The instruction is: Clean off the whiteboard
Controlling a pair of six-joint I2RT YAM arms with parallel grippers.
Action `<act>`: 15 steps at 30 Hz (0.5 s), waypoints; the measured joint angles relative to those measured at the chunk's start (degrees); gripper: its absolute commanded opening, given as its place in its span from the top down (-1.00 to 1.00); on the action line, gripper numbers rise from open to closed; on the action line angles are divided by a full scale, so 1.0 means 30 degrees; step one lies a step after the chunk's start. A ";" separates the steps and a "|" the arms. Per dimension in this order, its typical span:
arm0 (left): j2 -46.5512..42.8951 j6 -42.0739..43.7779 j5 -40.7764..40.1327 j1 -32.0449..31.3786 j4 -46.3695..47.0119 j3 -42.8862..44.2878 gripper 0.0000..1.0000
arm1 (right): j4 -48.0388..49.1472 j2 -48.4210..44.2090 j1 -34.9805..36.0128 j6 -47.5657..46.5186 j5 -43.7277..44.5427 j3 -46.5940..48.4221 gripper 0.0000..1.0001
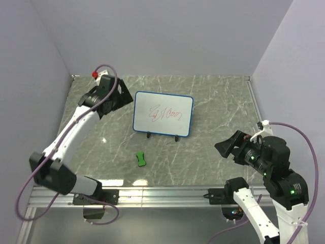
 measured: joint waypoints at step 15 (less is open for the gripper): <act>-0.3563 -0.8699 -0.0517 -0.8794 -0.4670 -0.7016 -0.65 | -0.2047 -0.1049 0.1078 0.0146 0.0087 0.0437 -0.87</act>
